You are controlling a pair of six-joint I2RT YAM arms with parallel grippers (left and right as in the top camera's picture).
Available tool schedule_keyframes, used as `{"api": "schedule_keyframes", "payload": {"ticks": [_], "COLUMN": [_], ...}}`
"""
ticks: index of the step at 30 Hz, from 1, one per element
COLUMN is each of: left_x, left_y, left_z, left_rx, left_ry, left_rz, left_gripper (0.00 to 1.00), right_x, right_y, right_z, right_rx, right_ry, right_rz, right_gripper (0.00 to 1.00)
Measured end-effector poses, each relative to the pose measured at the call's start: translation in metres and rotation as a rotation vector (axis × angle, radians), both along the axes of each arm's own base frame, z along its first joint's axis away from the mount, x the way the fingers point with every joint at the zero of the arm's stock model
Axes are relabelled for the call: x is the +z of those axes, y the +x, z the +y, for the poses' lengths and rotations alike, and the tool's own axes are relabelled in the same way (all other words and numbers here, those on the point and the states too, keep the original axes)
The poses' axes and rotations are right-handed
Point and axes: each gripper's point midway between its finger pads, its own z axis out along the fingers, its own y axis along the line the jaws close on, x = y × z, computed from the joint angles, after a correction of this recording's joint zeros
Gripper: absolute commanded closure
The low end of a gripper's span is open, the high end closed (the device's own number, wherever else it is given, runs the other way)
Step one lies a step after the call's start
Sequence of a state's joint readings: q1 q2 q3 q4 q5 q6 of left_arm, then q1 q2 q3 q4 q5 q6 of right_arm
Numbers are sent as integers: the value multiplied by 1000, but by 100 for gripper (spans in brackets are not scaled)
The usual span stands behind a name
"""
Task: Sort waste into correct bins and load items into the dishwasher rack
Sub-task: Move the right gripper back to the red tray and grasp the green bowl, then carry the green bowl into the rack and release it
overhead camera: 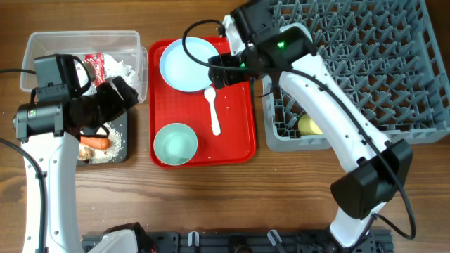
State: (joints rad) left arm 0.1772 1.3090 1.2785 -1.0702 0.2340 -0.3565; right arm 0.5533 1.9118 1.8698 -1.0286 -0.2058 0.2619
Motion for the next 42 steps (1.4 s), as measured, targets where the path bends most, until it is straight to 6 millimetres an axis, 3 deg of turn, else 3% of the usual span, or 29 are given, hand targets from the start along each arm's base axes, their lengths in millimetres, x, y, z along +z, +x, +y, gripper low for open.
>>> {"api": "schedule_keyframes", "payload": {"ticks": [3, 6, 9, 12, 15, 17, 20, 25, 28, 30, 31, 33, 34, 35, 38, 40, 42], "left_x": [0, 0, 0, 0, 0, 0, 0, 0, 0, 0, 0, 0, 0, 0, 0, 0, 0], "left_y": [0, 0, 0, 0, 0, 0, 0, 0, 0, 0, 0, 0, 0, 0, 0, 0, 0], "left_z": [0, 0, 0, 0, 0, 0, 0, 0, 0, 0, 0, 0, 0, 0, 0, 0, 0], "left_rx": [0, 0, 0, 0, 0, 0, 0, 0, 0, 0, 0, 0, -1, 0, 0, 0, 0], "left_ry": [0, 0, 0, 0, 0, 0, 0, 0, 0, 0, 0, 0, 0, 0, 0, 0, 0], "left_rz": [-2, 0, 0, 0, 0, 0, 0, 0, 0, 0, 0, 0, -1, 0, 0, -1, 0], "left_gripper": [0, 0, 0, 0, 0, 0, 0, 0, 0, 0, 0, 0, 0, 0, 0, 0, 0], "right_x": [-50, -104, -134, -156, -170, -170, -169, -169, -171, -156, -130, -50, 11, 34, 78, 89, 94], "right_y": [-33, -80, -109, -109, -114, -114, -112, -106, -99, -88, -77, -47, -26, -17, 5, 7, 19], "right_z": [23, 52, 71, 74, 67, 67, 69, 65, 52, 40, 31, 6, -32, -57, -199, -248, -272], "right_rx": [-59, -52, -68, -134, -168, -180, -185, -190, -204, -212, -223, -284, -388, -456, -809, -881, -855], "right_ry": [-2, -5, 17, 60, 57, 61, 71, 71, 55, 71, 101, 192, 235, 223, -134, -425, -754], "right_rz": [129, 227, 259, 249, 268, 271, 265, 256, 268, 243, 199, 37, -121, -200, -533, -647, -724], "right_gripper": [34, 35, 52, 66, 80, 83, 96, 96, 96, 95, 96, 96, 96, 96, 96, 96, 96]}}
